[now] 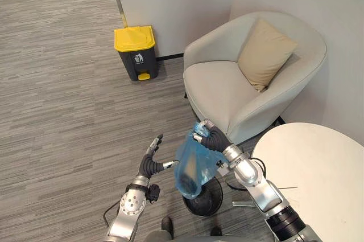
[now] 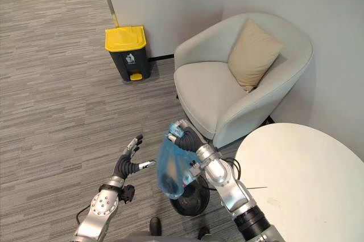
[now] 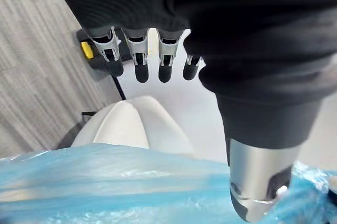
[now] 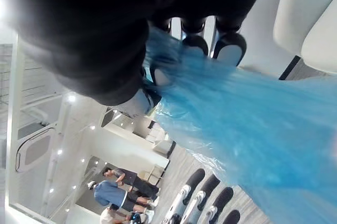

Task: Gather rubbish on tea table into small bin, then transfer packed bag to large trash can.

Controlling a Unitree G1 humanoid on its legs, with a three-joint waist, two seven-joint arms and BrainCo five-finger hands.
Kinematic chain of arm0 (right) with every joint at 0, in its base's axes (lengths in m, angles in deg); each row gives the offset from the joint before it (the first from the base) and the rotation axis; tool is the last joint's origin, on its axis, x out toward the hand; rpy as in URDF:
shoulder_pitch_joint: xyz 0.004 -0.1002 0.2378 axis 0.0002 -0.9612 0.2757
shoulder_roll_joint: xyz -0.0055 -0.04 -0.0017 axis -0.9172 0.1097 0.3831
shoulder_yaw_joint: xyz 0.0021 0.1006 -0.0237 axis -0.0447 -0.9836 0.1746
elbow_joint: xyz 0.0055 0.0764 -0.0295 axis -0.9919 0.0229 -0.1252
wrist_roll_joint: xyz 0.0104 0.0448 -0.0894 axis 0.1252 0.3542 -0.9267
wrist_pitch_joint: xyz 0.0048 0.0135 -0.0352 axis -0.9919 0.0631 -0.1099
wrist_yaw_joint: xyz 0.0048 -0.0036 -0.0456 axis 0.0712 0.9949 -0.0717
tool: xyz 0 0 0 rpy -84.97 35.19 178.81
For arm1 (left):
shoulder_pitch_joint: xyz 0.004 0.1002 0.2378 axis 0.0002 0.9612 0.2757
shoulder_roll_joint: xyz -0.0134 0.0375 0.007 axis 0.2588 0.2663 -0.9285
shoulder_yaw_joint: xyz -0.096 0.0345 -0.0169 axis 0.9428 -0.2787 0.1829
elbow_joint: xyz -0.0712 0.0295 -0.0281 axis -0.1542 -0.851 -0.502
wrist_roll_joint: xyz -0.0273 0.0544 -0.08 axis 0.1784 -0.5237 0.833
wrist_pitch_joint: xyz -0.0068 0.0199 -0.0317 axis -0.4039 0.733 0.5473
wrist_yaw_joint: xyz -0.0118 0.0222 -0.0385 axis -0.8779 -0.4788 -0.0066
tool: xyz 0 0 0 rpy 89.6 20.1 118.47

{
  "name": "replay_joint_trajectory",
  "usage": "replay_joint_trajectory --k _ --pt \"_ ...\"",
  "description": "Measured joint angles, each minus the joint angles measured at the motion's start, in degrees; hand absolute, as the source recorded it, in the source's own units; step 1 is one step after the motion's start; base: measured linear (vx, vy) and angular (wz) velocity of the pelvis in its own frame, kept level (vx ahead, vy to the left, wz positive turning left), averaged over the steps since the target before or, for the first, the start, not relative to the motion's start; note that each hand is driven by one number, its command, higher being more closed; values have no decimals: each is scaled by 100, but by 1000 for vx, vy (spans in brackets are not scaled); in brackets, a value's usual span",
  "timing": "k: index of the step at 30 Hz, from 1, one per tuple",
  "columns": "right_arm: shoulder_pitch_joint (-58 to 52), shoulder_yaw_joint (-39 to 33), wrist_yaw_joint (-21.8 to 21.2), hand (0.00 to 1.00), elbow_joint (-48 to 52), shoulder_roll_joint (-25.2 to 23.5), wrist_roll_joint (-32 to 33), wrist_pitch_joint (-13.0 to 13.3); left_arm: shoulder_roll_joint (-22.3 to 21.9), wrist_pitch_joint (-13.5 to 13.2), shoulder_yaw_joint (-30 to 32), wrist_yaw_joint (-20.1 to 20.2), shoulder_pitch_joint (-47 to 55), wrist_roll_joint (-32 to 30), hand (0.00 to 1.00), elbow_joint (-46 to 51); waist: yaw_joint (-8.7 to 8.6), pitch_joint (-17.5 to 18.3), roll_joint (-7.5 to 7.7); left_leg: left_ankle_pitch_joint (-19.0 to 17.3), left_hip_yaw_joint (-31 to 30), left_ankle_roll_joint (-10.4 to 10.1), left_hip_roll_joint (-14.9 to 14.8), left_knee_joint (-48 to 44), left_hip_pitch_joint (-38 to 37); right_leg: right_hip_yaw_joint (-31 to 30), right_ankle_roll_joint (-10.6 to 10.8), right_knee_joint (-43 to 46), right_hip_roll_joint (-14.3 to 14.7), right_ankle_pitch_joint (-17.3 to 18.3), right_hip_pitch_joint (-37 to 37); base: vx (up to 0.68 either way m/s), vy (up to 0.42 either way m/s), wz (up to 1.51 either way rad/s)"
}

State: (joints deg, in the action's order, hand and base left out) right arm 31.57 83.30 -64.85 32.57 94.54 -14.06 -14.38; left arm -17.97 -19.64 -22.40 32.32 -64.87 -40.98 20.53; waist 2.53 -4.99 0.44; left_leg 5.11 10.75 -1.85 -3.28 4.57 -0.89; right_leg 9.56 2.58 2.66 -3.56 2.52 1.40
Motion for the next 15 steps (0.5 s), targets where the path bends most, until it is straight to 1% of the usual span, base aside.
replay_joint_trajectory --k 5,7,10,13,15 --pt "380 335 -72 100 -1 1 118 -1 30 -26 -103 -106 -78 -685 0 542 0 37 7 23 -5 15 49 76 -55 1 12 -62 -31 -7 50 0 0 0" --pt "511 456 -152 100 -2 -8 211 -1 28 -32 -214 -171 -216 -895 0 607 14 87 0 24 -17 16 51 77 -55 4 12 -69 -31 -7 54 0 0 0" --pt "594 598 -187 100 -2 -20 279 -1 -33 -30 -312 -227 -321 -1101 0 636 3 182 -10 24 -31 16 51 77 -65 0 12 -72 -29 -7 63 0 0 0" --pt "622 727 -270 100 -2 -44 447 -4 -119 -14 -521 -244 -537 -1302 0 636 2 184 -12 28 -56 20 45 78 -111 7 12 -77 -20 -7 118 -14 0 0" --pt "623 849 -282 100 -2 -86 586 -8 -218 61 -583 -341 -620 -1348 0 634 -8 187 -14 29 -54 20 46 80 -129 -3 12 -76 -21 -7 127 -35 7 -2"
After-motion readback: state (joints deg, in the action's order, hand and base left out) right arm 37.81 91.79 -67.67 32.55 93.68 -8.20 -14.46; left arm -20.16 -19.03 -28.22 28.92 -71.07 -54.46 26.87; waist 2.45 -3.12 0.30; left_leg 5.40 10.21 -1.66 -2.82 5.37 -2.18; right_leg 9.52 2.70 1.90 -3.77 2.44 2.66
